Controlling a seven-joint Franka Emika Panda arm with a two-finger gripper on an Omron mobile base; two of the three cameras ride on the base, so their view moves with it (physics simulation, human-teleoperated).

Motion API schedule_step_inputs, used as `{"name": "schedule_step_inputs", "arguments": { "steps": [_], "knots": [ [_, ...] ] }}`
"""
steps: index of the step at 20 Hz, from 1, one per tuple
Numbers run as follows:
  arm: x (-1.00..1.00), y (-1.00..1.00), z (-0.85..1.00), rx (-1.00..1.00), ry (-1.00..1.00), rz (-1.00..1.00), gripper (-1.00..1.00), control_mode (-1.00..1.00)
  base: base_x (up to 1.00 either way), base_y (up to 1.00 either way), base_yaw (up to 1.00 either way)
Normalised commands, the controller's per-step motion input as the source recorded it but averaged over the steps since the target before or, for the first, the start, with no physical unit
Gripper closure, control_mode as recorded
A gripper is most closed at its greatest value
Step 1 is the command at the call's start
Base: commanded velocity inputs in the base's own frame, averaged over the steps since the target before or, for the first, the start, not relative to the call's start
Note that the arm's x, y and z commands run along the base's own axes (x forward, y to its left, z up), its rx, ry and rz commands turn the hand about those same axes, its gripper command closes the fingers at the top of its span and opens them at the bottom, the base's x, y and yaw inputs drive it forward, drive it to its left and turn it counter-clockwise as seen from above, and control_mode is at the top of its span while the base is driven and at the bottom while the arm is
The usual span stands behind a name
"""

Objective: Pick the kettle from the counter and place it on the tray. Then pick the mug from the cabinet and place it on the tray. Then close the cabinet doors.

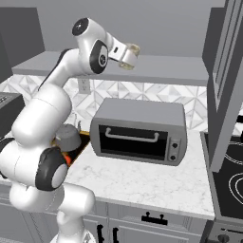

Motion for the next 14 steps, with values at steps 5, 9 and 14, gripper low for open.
{"name": "schedule_step_inputs", "arguments": {
  "steps": [5, 9, 14],
  "knots": [
    [-0.86, 0.0, 0.0, 0.08, 0.0, 0.13, 1.0, -1.0, 0.0, 0.0, 0.0],
    [-0.89, 0.02, 0.0, 0.02, 0.05, 0.3, 1.0, -1.0, 0.0, 0.0, 0.0],
    [-0.95, 0.14, 0.0, 0.0, 0.02, 0.45, 1.0, -1.0, 0.0, 0.0, 0.0]
  ]
}}
